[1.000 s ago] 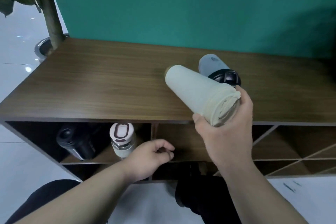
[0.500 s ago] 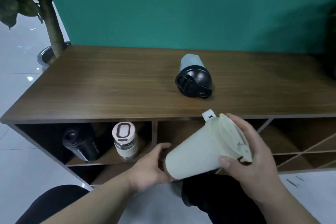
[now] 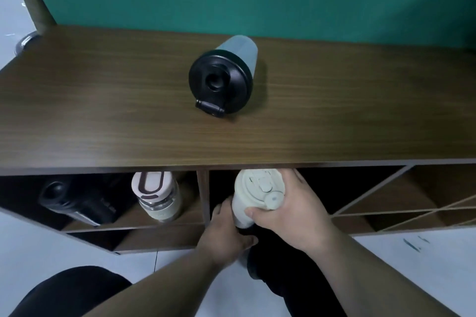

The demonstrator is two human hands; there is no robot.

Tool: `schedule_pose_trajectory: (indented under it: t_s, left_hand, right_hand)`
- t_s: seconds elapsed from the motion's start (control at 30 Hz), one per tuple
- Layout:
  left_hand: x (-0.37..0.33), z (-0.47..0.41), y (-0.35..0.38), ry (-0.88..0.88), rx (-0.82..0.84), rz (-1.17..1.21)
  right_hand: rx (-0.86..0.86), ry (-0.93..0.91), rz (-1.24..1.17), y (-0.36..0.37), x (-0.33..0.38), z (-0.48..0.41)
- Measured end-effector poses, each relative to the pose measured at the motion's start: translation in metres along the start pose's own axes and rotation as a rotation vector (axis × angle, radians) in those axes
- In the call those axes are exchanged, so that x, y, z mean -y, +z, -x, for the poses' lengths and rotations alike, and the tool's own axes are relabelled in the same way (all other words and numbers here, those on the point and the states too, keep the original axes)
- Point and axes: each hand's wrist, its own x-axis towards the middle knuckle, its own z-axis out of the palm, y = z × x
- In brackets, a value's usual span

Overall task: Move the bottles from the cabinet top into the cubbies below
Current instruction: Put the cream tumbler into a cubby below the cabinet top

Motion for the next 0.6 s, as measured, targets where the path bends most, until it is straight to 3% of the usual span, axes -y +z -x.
schedule_pose_trajectory:
  t_s: [0.2,0.6]
  left_hand:
    - [0.006,-0.022,0.01,-0.057,-0.136,-0.016]
    - [0.003,-0.038,0.023,-0.13,-0.168,-0.058]
  right_hand:
    - [-0.001,0.002,0.018,0.019,-0.004,-0.025]
    - [-0.029,0.034,0.013,0.029,-0.017,-0.035]
